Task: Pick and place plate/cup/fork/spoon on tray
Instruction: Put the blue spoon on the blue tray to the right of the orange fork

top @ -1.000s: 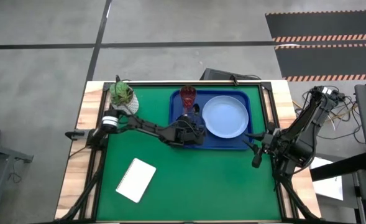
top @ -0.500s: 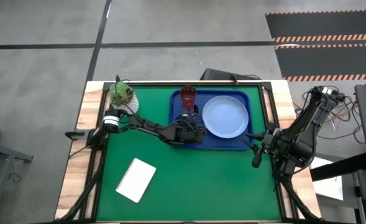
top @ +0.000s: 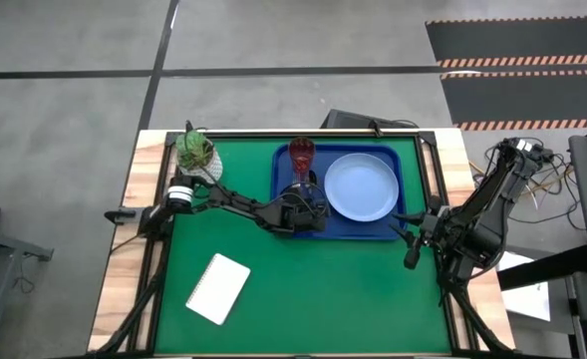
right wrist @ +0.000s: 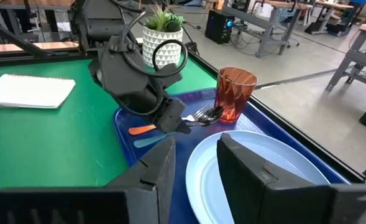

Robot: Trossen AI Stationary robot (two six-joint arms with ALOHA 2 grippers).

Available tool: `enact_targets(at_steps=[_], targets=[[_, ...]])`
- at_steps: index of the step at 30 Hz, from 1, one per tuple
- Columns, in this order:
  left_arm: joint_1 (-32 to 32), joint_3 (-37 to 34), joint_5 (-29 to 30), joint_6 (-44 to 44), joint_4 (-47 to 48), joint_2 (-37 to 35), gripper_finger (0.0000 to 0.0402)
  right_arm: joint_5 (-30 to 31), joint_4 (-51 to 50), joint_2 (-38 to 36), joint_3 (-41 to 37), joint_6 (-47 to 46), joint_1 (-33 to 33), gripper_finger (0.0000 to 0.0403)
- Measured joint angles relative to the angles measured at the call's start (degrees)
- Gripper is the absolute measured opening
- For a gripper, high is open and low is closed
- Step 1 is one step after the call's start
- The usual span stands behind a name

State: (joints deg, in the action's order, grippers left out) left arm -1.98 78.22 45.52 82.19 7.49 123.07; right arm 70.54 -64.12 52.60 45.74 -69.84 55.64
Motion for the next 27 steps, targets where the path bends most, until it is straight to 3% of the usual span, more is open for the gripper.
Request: enact_targets(at_steps=[27], targets=[[0.00,-0.11,-0.11,0.15,-1.04,0.00,0.0009,0.00,0.04,0.00,-0.02,-0.11,0.00,0.0109]])
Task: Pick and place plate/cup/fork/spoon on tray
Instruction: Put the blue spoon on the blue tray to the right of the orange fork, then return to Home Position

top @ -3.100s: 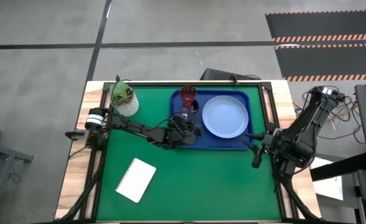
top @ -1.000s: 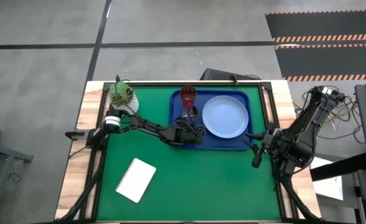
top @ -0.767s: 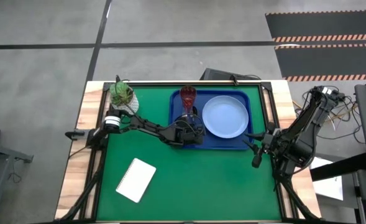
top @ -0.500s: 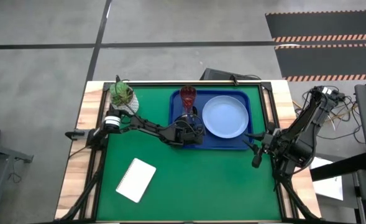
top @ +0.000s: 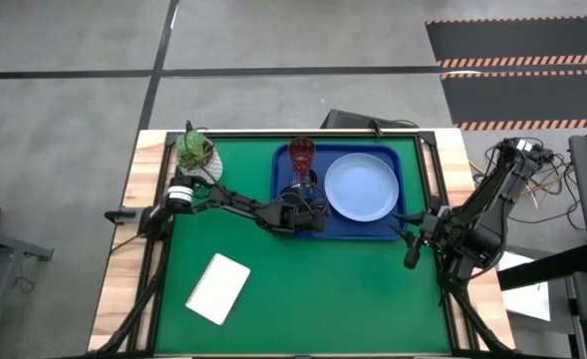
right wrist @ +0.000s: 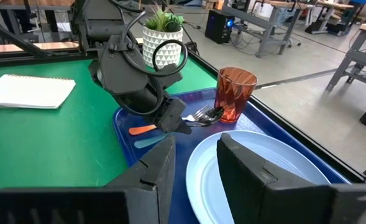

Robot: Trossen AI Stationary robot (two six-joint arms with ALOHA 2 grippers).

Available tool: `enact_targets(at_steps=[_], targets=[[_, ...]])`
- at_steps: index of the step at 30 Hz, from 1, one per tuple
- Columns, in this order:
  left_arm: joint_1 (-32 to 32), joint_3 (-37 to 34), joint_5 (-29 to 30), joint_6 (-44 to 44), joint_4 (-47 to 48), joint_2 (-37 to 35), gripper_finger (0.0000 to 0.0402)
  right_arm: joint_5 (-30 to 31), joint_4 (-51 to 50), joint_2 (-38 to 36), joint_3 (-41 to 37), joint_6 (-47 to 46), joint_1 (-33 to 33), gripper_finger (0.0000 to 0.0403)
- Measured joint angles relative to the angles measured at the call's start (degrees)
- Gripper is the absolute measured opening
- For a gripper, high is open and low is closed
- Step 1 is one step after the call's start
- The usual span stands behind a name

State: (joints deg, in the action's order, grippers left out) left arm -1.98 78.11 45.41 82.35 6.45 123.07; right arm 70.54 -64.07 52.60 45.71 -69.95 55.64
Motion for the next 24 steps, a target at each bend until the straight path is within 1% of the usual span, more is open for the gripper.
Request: enact_targets(at_steps=[6,8,18,21,24], targets=[[0.00,-0.28,-0.20,0.00,-0.01,0.00,0.0010,0.00,0.00,0.00,0.00,-0.09,0.00,0.0109],[0.00,-0.46,-0.26,-0.02,0.01,0.00,0.0017,0.00,0.00,0.00,0.00,-0.09,0.00,0.0109],[0.00,-0.50,-0.28,-0.02,-0.19,-0.07,0.0110,-0.02,0.00,0.00,0.00,-0.11,0.00,0.0109],[-0.06,-0.42,-0.34,-0.15,-0.19,-0.09,0.0128,-0.02,0.00,0.00,0.00,-0.11,0.00,0.0109],[-0.29,-0.42,-0.99,-0.17,-0.17,-0.52,0.0136,-0.04,0.00,0.00,0.00,-0.11,0.00,0.0109]])
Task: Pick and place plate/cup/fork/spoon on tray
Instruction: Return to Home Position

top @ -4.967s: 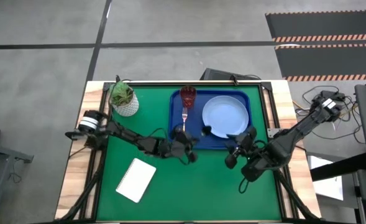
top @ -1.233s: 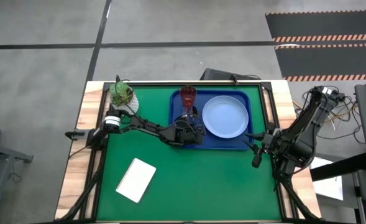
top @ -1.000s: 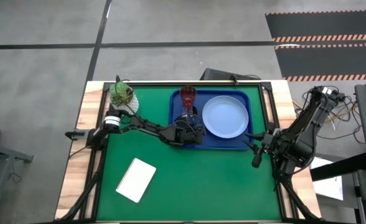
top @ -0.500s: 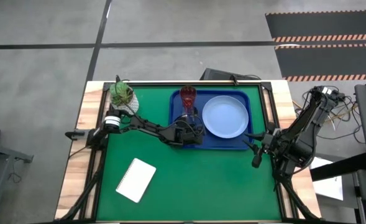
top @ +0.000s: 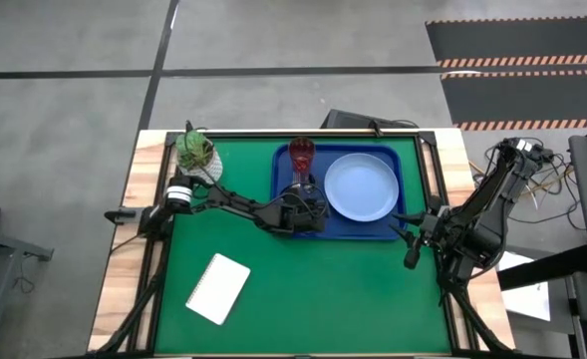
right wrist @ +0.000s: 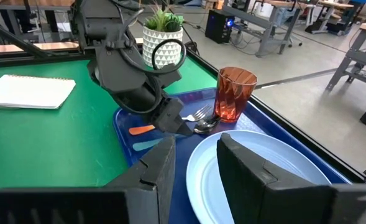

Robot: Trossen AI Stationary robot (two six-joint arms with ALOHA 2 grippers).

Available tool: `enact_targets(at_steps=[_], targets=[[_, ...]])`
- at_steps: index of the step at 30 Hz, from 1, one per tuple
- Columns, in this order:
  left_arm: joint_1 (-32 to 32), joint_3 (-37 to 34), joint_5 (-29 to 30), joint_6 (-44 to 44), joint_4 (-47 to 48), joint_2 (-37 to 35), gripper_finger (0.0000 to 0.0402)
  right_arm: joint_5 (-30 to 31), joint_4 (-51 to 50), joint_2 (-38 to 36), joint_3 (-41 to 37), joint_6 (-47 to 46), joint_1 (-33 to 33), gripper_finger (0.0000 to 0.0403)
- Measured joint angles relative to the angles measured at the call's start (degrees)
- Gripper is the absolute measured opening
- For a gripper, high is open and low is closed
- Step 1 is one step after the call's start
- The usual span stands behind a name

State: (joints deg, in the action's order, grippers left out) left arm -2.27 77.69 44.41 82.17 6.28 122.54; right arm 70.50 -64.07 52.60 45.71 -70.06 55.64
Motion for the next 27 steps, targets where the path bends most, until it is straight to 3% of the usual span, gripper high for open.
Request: enact_targets(at_steps=[6,15,18,21,25,27], targets=[[-0.79,-0.33,-0.01,-1.29,0.29,-2.44,0.0138,-0.02,0.00,0.00,0.00,0.00,0.00,0.0109],[-3.54,-0.41,2.09,-19.32,0.19,-9.53,0.0138,-0.11,0.31,-0.02,-1.05,0.10,0.00,0.0109],[-5.30,-0.53,3.21,-29.91,0.13,-13.23,0.0137,-1.38,0.54,0.01,-1.39,0.13,0.00,0.0103],[-7.70,-1.03,3.50,-47.16,0.07,-18.09,0.0136,-1.92,3.84,0.02,-1.51,2.25,0.00,0.0091],[-12.50,-2.96,2.54,-70.38,0.04,-25.36,0.0136,-1.55,14.45,0.11,-1.55,12.75,-0.03,0.0071],[-14.84,-4.68,-1.30,-79.51,1.70,-29.36,0.0136,-1.52,22.44,0.33,-1.57,20.91,-0.22,0.0061]])
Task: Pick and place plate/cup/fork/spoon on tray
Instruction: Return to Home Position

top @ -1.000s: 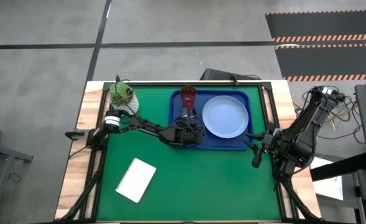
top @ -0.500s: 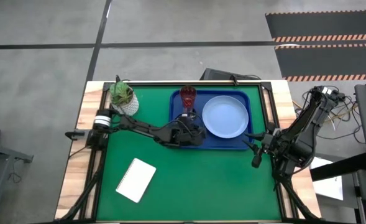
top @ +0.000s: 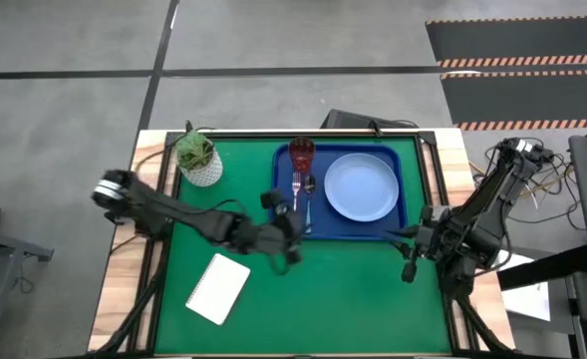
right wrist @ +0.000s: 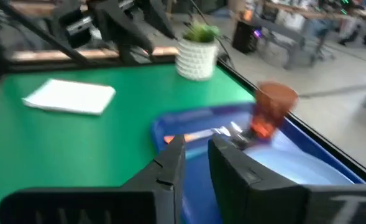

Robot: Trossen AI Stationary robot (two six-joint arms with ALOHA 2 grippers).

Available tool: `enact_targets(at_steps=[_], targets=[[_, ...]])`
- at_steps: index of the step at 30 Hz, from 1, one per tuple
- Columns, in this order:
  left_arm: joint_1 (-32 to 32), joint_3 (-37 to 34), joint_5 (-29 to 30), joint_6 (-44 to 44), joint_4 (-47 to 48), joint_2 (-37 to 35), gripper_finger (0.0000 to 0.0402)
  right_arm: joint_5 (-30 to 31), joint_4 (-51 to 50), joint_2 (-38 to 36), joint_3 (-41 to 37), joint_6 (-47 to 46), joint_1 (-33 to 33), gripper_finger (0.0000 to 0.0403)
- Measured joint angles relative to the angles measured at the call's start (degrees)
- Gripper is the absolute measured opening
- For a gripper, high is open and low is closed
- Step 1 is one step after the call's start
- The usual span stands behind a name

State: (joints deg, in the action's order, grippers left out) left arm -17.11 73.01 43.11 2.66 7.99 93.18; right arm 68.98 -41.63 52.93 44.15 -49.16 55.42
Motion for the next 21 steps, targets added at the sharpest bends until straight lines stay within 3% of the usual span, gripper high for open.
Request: enact_targets(at_steps=[3,6,10,15,21], targets=[[-2.63,-5.07,-7.38,-7.56,0.24,-6.63,0.0136,-0.27,12.51,0.65,0.02,12.93,-0.60,0.0047],[-3.84,-12.01,-9.96,-9.10,-0.28,-13.72,0.0136,-3.61,22.28,2.32,0.02,23.83,-2.18,0.0033],[-3.98,-22.83,-9.87,-9.17,-4.91,-24.06,0.0130,-12.97,33.06,5.03,-0.07,35.37,-6.36,0.0016],[-2.08,-35.30,-9.92,-9.27,-12.85,-36.71,0.0085,-26.26,45.35,8.85,-0.07,46.76,-14.18,0.0009],[0.11,-45.72,-12.13,-9.32,-18.52,-49.21,0.0010,-42.19,46.62,12.64,-0.11,52.82,-25.51,0.0009]])
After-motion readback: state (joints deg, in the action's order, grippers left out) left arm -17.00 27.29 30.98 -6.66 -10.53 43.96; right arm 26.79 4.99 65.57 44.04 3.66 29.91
